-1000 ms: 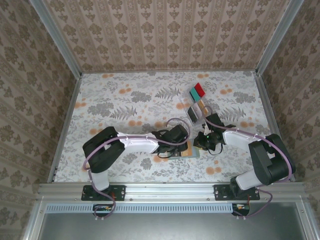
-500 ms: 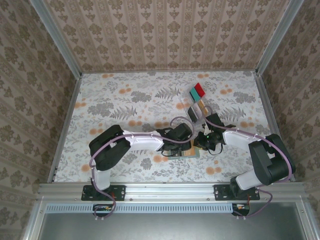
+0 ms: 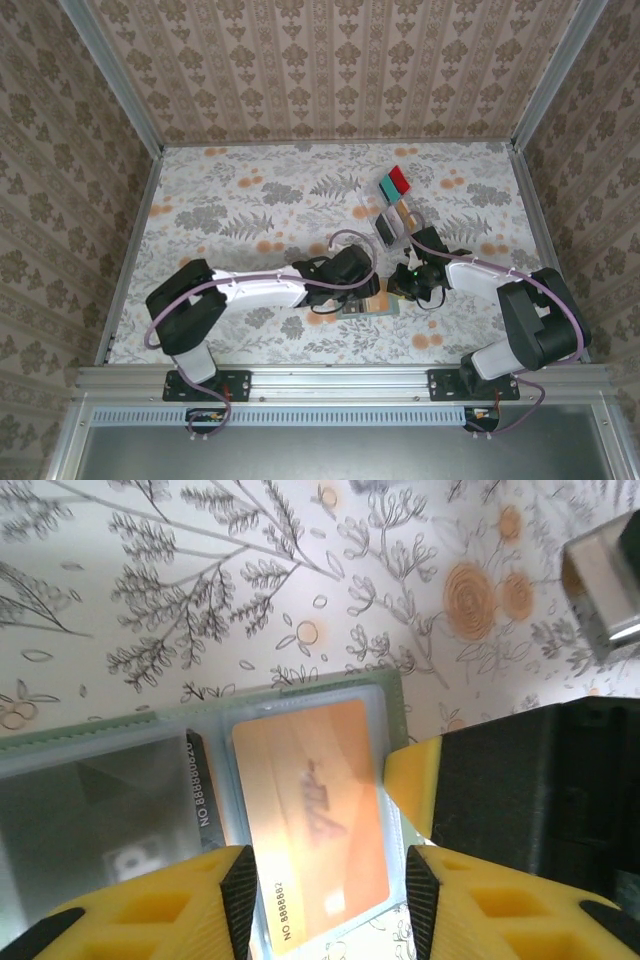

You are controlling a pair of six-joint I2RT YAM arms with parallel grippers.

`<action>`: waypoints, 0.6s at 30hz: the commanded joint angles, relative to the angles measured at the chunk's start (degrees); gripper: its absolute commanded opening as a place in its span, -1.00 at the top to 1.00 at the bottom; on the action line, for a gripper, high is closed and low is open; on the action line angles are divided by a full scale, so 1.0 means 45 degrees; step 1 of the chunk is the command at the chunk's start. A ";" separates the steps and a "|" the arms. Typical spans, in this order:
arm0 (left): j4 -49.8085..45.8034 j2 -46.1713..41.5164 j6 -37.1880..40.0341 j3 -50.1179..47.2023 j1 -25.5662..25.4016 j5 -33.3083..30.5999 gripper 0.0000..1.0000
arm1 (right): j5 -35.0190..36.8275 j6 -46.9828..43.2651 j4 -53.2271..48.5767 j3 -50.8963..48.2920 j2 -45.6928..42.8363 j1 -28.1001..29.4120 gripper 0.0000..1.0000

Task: Put the credit cards into the card holder
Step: Insert the credit card into the card slot, then close the card holder at the center of the table.

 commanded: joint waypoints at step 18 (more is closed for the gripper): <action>-0.1384 -0.0746 -0.0897 -0.1561 0.0764 -0.0756 -0.22 | 0.1184 -0.0065 -0.0359 -0.0654 0.0734 0.0123 0.65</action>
